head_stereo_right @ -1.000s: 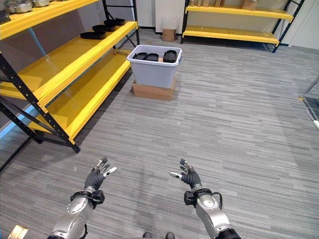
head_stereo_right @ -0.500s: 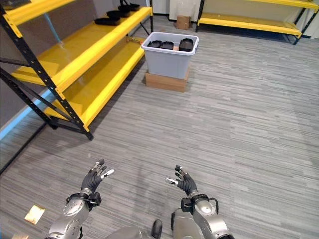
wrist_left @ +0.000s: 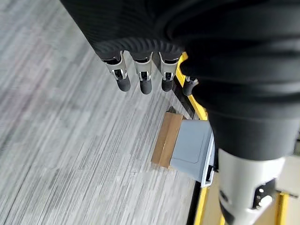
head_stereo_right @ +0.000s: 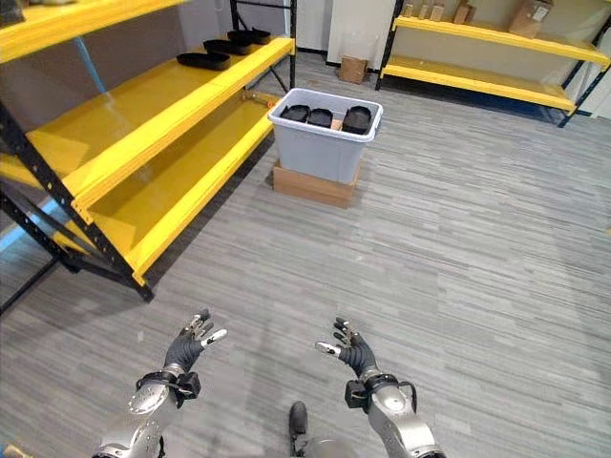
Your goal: Move parts from the plastic box to the shelf.
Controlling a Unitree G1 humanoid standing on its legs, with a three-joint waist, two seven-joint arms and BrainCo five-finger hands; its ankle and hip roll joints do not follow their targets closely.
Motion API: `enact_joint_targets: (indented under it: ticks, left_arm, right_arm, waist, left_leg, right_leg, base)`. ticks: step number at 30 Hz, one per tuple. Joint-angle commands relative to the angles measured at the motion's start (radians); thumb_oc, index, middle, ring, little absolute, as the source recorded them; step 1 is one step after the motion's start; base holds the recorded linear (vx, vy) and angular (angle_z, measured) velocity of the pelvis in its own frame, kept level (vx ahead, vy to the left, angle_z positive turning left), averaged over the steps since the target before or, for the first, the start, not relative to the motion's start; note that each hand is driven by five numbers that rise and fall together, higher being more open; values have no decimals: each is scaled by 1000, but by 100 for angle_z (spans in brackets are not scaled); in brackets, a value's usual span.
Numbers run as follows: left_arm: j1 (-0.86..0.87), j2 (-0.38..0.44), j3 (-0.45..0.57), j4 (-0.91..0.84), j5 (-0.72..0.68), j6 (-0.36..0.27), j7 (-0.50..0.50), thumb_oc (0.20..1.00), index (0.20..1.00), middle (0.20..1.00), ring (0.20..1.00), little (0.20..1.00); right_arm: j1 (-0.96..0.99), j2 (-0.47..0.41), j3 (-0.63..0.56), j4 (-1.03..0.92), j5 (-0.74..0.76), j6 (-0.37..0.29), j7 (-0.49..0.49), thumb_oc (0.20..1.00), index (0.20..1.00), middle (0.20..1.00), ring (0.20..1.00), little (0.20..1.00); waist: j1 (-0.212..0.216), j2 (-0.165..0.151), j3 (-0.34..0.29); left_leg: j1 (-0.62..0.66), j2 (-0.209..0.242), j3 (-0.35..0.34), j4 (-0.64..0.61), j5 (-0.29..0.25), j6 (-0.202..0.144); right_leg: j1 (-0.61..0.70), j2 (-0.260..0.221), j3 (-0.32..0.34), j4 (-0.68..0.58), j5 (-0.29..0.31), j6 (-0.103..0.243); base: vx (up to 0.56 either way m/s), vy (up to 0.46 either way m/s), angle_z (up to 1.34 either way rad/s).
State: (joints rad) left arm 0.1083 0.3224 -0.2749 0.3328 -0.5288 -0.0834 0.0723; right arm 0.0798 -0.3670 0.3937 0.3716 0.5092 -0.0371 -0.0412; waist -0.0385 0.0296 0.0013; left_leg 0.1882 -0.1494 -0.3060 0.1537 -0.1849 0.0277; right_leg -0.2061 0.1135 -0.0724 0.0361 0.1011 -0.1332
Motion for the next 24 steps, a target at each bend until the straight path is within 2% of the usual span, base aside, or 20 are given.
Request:
enact_joint_targets:
  ticks: [1,2,3,4,5,6,8,9,10,12,14,16,17,18,19,20,22,24]
  left_arm:
    - [-21,30,17,-80,-13,-48,-6,1000,1000,1000,1000,1000]
    - [-18,30,19,-91,-19,-48,-5,1000,1000,1000,1000,1000]
    - [-15,31,23,-95,-27,-50,-7,1000,1000,1000,1000,1000]
    - [-12,32,23,-101,-29,-51,-11,1000,1000,1000,1000,1000]
    - [-7,32,23,-103,-29,-47,-14,1000,1000,1000,1000,1000]
    - [1,30,19,-117,-32,-45,-18,1000,1000,1000,1000,1000]
    - [5,32,18,-119,-29,-41,-21,1000,1000,1000,1000,1000]
    - [9,34,17,-122,-28,-42,-22,1000,1000,1000,1000,1000]
    - [12,38,14,-128,-24,-42,-24,1000,1000,1000,1000,1000]
    - [15,33,5,-129,-18,-39,-24,1000,1000,1000,1000,1000]
    - [12,29,2,-141,-15,-43,-16,1000,1000,1000,1000,1000]
    - [9,24,4,-141,-19,-43,-12,1000,1000,1000,1000,1000]
    - [10,20,7,-141,-26,-44,-17,1000,1000,1000,1000,1000]
    - [10,20,7,-141,-26,-44,-17,1000,1000,1000,1000,1000]
    - [5,25,1,-135,-23,-45,-15,1000,1000,1000,1000,1000]
    - [3,32,4,-142,-31,-47,-10,1000,1000,1000,1000,1000]
    - [4,40,8,-152,-30,-43,-4,1000,1000,1000,1000,1000]
    - [0,46,7,-156,-35,-39,7,1000,1000,1000,1000,1000]
  right_arm:
    - [-10,-5,-45,-72,46,-58,9,1000,1000,1000,1000,1000]
    - [-8,-7,-47,-75,51,-60,9,1000,1000,1000,1000,1000]
    - [-5,-12,-51,-81,57,-63,11,1000,1000,1000,1000,1000]
    - [-3,-18,-54,-84,59,-64,13,1000,1000,1000,1000,1000]
    - [0,-24,-58,-86,54,-63,10,1000,1000,1000,1000,1000]
    - [4,-28,-67,-90,58,-65,-1,1000,1000,1000,1000,1000]
    - [4,-28,-81,-90,62,-69,-16,1000,1000,1000,1000,1000]
    - [7,-27,-87,-92,63,-72,-17,1000,1000,1000,1000,1000]
    - [12,-25,-92,-96,62,-74,-19,1000,1000,1000,1000,1000]
    - [25,-15,-96,-91,58,-75,-26,1000,1000,1000,1000,1000]
    - [30,-6,-102,-76,53,-84,-45,1000,1000,1000,1000,1000]
    - [29,-1,-108,-73,49,-85,-51,1000,1000,1000,1000,1000]
    - [38,3,-107,-84,46,-75,-41,1000,1000,1000,1000,1000]
    - [38,3,-107,-84,46,-75,-41,1000,1000,1000,1000,1000]
    - [44,21,-106,-82,39,-68,-36,1000,1000,1000,1000,1000]
    - [44,34,-104,-85,46,-64,-32,1000,1000,1000,1000,1000]
    - [34,46,-96,-92,38,-61,-34,1000,1000,1000,1000,1000]
    - [22,56,-83,-88,37,-58,-32,1000,1000,1000,1000,1000]
  waist:
    - [6,-25,47]
    - [11,-32,56]
    - [22,-41,70]
    - [30,-51,84]
    - [38,-59,95]
    - [57,-73,114]
    - [66,-90,124]
    - [71,-89,125]
    - [70,-87,123]
    - [80,-68,116]
    - [95,-53,114]
    - [101,-41,111]
    - [102,-35,97]
    - [102,-35,97]
    - [101,-41,62]
    - [106,-54,52]
    - [114,-68,39]
    - [120,-73,35]
  left_leg:
    - [8,175,-10,45,234,-90]
    - [-34,161,-2,152,298,-108]
    - [-85,141,10,243,332,-114]
    - [-133,118,24,349,357,-115]
    - [-162,112,50,375,361,-106]
    - [-251,83,100,352,285,-64]
    - [-349,52,158,277,187,-30]
    - [-365,51,186,222,158,-20]
    - [-386,51,213,139,157,-15]
    - [-427,52,238,-36,258,-19]
    - [-463,64,216,-198,342,-28]
    - [-478,78,201,-241,377,-47]
    - [-458,97,205,-241,383,-44]
    - [-458,97,206,-241,383,-44]
    - [-416,98,199,-241,398,-39]
    - [-389,93,217,-231,376,-23]
    - [-376,80,222,-210,336,2]
    - [-361,68,219,-204,312,20]
  right_leg:
    - [-24,-33,35,38,-17,175]
    - [1,-34,44,30,-19,169]
    - [26,-42,50,19,-24,163]
    - [49,-51,55,10,-23,157]
    - [71,-57,59,1,-28,149]
    - [111,-73,76,-15,-37,146]
    - [139,-92,84,-23,-45,156]
    - [155,-93,89,-26,-54,161]
    - [166,-91,87,-31,-63,161]
    - [213,-63,92,-52,-75,162]
    - [252,-43,115,-64,-95,162]
    - [282,-40,137,-58,-120,163]
    - [304,-40,161,-40,-151,166]
    - [304,-40,161,-40,-151,166]
    - [324,-66,164,-32,-175,175]
    - [333,-95,170,-15,-179,191]
    - [327,-125,180,19,-180,209]
    - [300,-142,190,89,-156,226]
  base:
    - [276,-102,4]
    - [238,-101,-10]
    - [203,-99,-26]
    - [186,-112,-43]
    - [246,-131,-42]
    - [238,-116,-29]
    - [194,-46,-14]
    - [185,28,7]
    - [210,70,6]
    - [240,79,5]
    - [281,96,3]
    - [298,170,-48]
    - [243,181,-88]
    - [450,329,-107]
    - [476,358,-70]
    - [571,439,-52]
    - [321,275,-37]
    - [224,222,-48]
